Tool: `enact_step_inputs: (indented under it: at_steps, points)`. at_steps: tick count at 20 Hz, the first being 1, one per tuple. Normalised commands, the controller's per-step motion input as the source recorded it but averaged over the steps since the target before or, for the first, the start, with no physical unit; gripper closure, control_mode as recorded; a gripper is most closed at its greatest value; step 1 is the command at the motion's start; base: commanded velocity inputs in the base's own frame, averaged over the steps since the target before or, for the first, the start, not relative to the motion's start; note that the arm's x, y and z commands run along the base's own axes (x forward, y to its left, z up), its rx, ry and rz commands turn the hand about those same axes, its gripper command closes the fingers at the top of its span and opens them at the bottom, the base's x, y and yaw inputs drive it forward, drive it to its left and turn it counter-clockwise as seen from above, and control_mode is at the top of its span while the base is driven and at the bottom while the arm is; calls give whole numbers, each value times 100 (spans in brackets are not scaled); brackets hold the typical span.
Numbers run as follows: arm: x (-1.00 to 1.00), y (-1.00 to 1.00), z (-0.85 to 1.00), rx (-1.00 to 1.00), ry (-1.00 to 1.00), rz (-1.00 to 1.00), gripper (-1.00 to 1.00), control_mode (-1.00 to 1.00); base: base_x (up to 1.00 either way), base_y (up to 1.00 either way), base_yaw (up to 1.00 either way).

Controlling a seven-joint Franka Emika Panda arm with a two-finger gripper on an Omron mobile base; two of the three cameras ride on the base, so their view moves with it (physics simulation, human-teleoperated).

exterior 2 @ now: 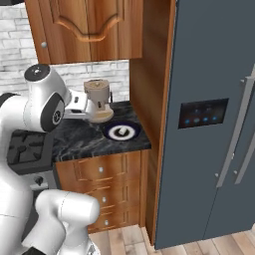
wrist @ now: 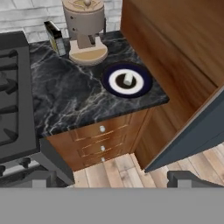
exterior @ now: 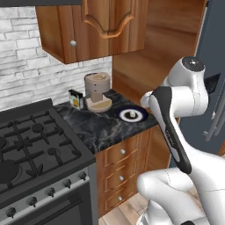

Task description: Pick the marshmallow from the counter and place it in the microwave. Then turn on the microwave.

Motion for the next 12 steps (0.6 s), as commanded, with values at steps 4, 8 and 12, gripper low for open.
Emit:
enact_step_inputs:
  at_steps: [4,8,12]
  points:
    - [28,-3,-28,0,0,-1,-100,-100,0,0,0]
    - [26,-8,-17,0,1,-2,-100,-100,0,0,0]
    - [28,-6,-12,0,6,-1,-100,-100,0,0,0]
